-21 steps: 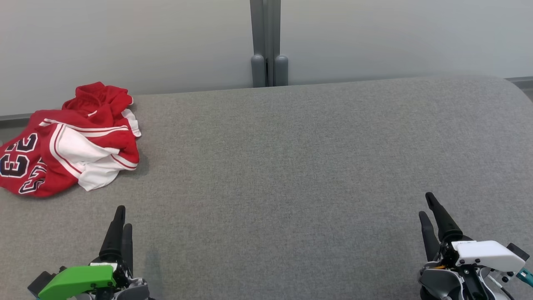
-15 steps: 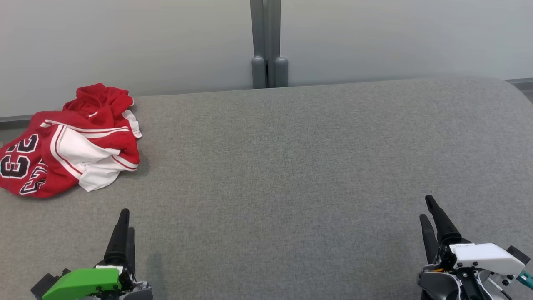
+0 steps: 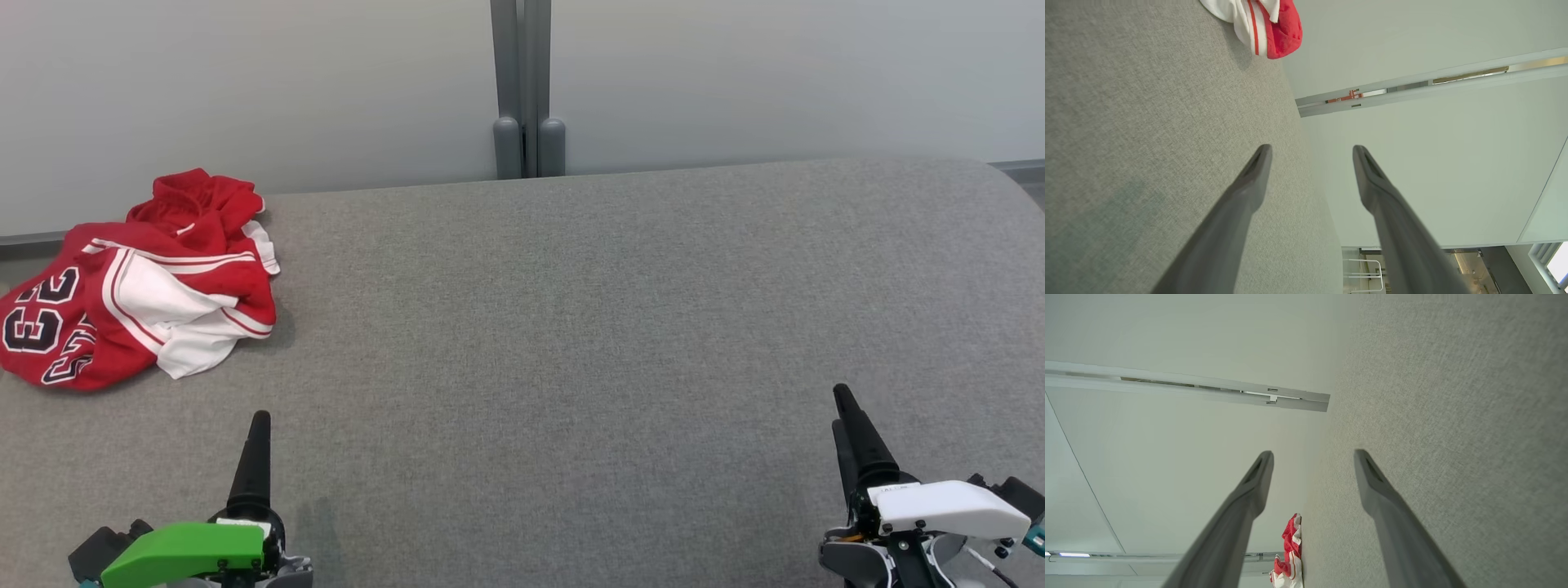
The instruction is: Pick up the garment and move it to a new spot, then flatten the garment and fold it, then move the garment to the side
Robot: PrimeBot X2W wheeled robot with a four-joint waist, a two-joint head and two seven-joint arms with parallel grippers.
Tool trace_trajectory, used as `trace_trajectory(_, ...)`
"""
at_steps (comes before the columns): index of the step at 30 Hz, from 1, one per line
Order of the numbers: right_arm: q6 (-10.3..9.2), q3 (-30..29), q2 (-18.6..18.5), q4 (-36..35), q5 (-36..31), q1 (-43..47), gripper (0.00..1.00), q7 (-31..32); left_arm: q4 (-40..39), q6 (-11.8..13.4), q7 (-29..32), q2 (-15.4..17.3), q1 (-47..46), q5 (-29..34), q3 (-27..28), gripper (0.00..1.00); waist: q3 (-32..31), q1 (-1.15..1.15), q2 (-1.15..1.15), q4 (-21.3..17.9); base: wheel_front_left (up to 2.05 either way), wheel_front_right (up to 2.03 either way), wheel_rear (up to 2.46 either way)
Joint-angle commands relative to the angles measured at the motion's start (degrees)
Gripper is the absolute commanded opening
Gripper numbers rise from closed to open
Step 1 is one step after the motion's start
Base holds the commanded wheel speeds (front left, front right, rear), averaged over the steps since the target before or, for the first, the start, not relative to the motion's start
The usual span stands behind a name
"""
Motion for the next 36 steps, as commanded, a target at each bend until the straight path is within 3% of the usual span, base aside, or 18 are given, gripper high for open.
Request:
trace_trajectory(1,0.01,0.16,-0.36,-1.58,-2.12,-0.08,1.0,-0.66,-1.21,0.56,-0.61,0.34,-0.29,1.93,-0.26,1.0,-0.05,0.0,0.0,0.0,0.0,0.0,0.0)
trace_trajectory(14,0.01,0.66,-0.45,-4.45,-14.36,1.17,1.0,-3.39,-3.62,3.76,-3.34,0.44,0.36,15.83,-2.82,1.0,-0.42,0.0,0.0,0.05,0.0,0.0,0.0)
trace_trajectory(36,0.02,4.45,-0.59,-9.15,-38.95,3.32,1.0,-7.24,-4.27,6.8,-7.18,0.57,1.6,41.08,-6.35,1.0,-1.18,0.0,0.0,0.19,0.0,0.0,0.0)
